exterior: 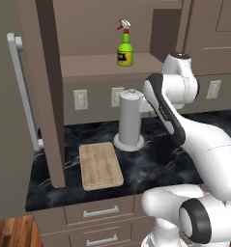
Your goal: Grab the spray bottle from the cabinet, then place it next to the cutting board for sanitizing. Then grab the dish brush from the countertop next to the sink and place it next to the cutting board.
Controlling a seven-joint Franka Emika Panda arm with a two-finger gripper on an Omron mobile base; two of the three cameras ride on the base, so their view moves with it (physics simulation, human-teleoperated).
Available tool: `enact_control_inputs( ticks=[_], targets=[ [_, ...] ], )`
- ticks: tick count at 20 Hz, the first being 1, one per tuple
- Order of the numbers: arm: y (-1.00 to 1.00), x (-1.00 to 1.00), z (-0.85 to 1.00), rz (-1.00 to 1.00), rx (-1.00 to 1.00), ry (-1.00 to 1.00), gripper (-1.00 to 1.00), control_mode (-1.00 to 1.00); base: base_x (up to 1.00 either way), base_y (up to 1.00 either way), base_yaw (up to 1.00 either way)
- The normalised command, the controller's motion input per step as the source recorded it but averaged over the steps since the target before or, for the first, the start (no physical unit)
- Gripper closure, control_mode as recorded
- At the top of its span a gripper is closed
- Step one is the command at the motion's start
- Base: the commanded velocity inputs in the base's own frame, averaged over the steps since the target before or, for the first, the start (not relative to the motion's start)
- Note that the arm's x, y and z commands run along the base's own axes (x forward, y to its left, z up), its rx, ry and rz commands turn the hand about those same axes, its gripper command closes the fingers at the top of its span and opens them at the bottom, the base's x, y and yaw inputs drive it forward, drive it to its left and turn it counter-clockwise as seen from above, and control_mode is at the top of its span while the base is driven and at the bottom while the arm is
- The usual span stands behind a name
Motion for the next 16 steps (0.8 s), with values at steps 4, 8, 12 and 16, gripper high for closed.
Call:
enact_control_inputs(
  ticks=[4, 8, 12, 16],
  targets=[
    [0.01, -0.33, 0.00, 0.01, 0.00, -0.01, -1.00, -1.00, 0.00, 0.00, 0.00],
    [0.04, -0.83, 0.00, 0.02, 0.00, -0.20, -1.00, -1.00, 0.00, 0.00, 0.00],
    [0.10, -0.63, 0.12, 0.00, 0.00, -0.56, -1.00, -1.00, 0.00, 0.00, 0.00],
    [0.10, -0.45, 0.45, 0.00, 0.03, -0.68, -1.00, -1.00, 0.00, 0.00, 0.00]
  ],
)
